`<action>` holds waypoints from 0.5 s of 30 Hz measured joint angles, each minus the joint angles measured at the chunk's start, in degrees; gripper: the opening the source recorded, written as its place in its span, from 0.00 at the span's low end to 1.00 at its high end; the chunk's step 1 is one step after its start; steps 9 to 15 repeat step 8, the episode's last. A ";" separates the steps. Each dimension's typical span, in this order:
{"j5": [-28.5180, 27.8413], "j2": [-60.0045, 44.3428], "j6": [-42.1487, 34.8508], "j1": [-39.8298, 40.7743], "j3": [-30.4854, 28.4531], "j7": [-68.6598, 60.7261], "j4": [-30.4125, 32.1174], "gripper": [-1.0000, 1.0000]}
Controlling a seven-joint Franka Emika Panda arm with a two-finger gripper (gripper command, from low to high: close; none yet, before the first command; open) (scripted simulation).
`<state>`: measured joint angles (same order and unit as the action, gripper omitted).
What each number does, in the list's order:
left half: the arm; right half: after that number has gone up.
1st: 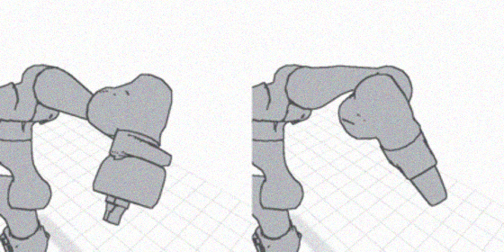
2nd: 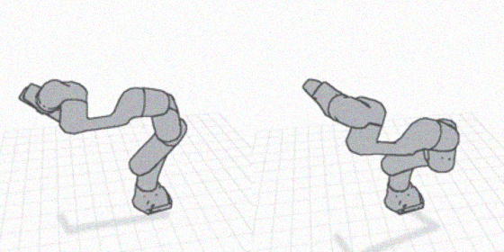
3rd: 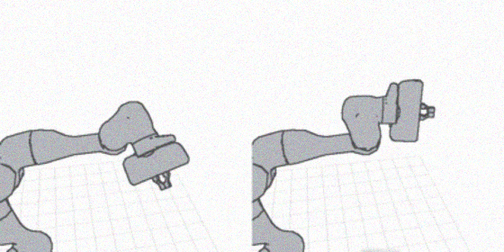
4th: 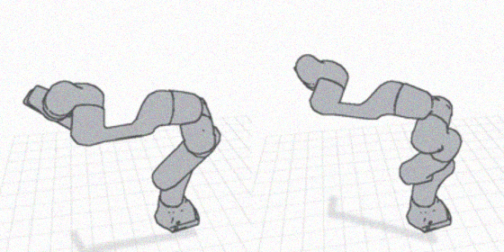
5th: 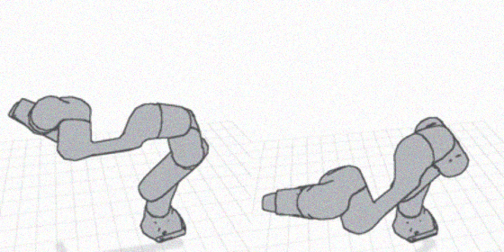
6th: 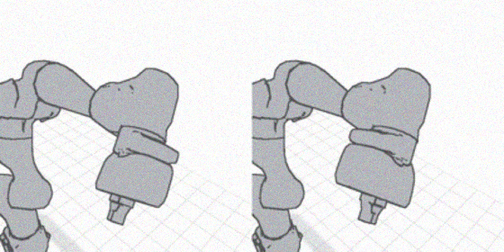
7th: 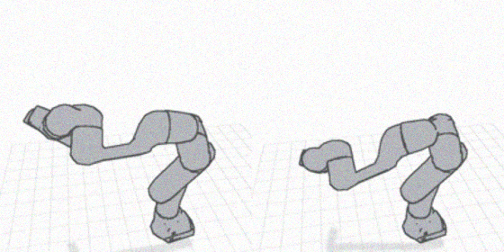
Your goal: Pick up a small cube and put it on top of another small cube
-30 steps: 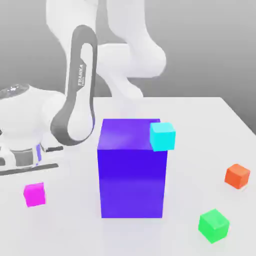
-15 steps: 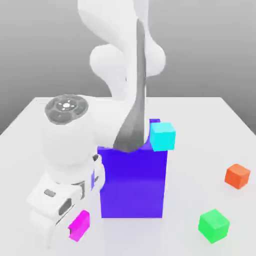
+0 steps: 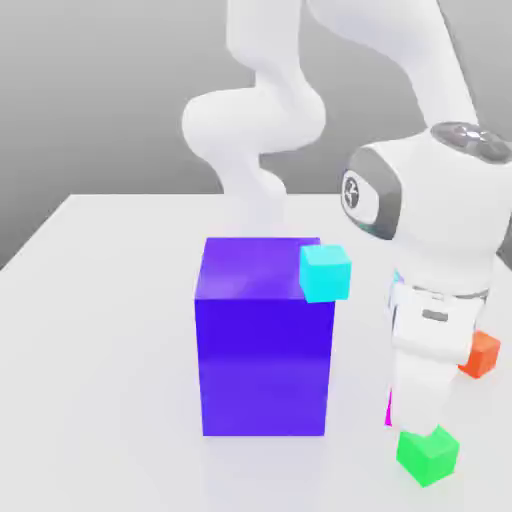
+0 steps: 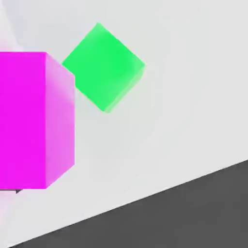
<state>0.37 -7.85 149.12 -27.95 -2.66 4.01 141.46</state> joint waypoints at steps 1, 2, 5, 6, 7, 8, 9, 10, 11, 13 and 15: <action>0.24 -1.11 1.30 -0.39 0.33 0.68 0.13 0.00; 0.45 -2.70 2.93 -0.59 0.52 0.96 0.14 0.00; 0.91 -8.06 8.11 -0.59 0.90 1.01 -0.06 1.00; 0.91 -8.06 8.11 -0.59 0.90 1.01 -0.06 1.00; 0.91 -8.06 8.11 -0.59 0.90 1.01 -0.06 1.00; 0.91 -8.06 8.11 -0.59 0.90 1.01 -0.06 1.00; 0.91 -8.06 8.11 -0.59 0.90 1.01 -0.06 1.00; 0.91 -8.06 8.11 -0.59 0.90 1.01 -0.06 1.00; 0.91 -8.06 8.11 -0.59 0.90 1.01 -0.06 1.00; 0.91 -8.06 8.11 -0.59 0.90 1.01 -0.06 1.00; 0.91 -8.06 8.11 -0.59 0.90 1.01 -0.06 1.00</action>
